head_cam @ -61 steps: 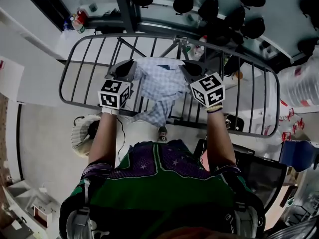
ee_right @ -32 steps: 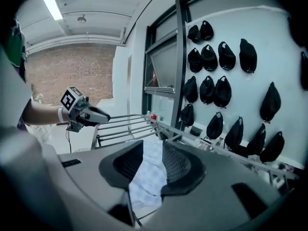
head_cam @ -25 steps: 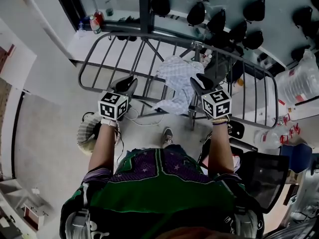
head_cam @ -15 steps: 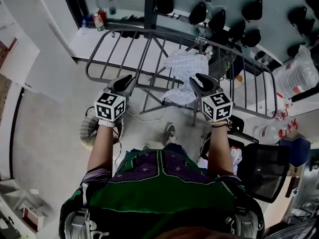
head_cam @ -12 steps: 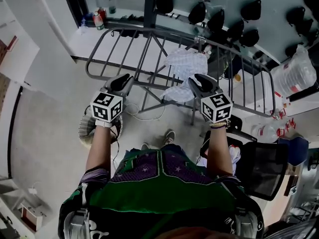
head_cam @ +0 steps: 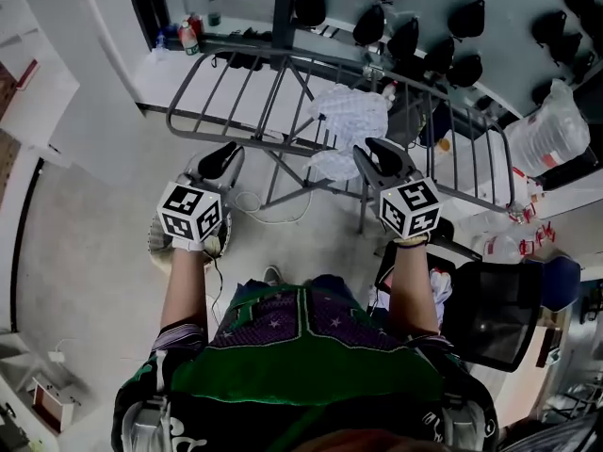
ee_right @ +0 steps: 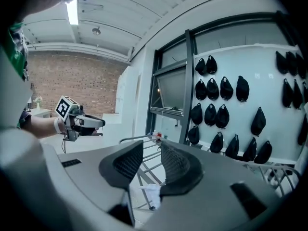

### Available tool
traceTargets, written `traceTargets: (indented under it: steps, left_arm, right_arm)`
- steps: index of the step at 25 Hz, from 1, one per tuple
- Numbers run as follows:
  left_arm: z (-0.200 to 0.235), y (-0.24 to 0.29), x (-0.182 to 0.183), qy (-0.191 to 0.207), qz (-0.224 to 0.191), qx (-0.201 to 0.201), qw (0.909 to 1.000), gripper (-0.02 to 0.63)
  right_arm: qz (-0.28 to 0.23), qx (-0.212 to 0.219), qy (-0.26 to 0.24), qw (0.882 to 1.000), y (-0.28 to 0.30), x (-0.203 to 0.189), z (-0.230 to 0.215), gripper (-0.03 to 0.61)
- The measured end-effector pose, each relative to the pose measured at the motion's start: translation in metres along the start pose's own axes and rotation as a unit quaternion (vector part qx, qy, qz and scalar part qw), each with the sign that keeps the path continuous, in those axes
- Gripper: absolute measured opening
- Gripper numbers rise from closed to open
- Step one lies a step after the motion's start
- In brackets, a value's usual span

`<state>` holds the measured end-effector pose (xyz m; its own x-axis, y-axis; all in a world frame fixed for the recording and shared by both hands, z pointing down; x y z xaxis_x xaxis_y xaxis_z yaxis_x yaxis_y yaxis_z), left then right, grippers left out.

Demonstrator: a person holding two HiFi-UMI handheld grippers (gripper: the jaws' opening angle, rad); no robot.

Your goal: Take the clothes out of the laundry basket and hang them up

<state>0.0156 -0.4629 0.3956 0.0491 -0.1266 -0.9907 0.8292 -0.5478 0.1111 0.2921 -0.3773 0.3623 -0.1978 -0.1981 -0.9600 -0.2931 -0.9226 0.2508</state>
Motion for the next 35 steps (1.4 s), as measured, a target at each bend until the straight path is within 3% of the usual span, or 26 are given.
traceTargets:
  steps: [7,15,23,28,35]
  left_arm:
    - [-0.037,-0.059,0.001,0.013,-0.010,0.013,0.9998,0.077]
    - [-0.112,-0.140,-0.002,0.016,-0.030,0.074,0.9967,0.077]
    - [-0.185,-0.237,-0.026,0.011,-0.012,0.128,0.9917,0.077]
    - [-0.189,-0.302,-0.026,0.014,-0.017,0.175,0.9842,0.077]
    - [-0.157,-0.374,-0.025,0.010,-0.028,0.215,0.9762,0.077]
  right_arm:
    - [-0.031,0.027,-0.014,0.999,-0.040,0.008,0.033,0.110]
    - [-0.050,0.054,-0.009,0.997,-0.133,-0.011,0.073,0.110]
    - [-0.060,0.095,-0.002,0.994,-0.196,-0.036,0.124,0.110]
    - [-0.072,0.133,-0.002,0.989,-0.198,-0.026,0.174,0.110]
    - [-0.086,0.173,-0.010,0.981,-0.169,0.004,0.248,0.110]
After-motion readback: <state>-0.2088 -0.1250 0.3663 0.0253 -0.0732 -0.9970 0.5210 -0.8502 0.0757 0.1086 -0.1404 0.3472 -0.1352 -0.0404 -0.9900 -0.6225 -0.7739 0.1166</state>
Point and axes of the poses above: the fingertips, and each gripper's own axes: y forward along the fingers, z to its left, x out of its top, the point moved 5 cm from there along -y, backward along the fingers
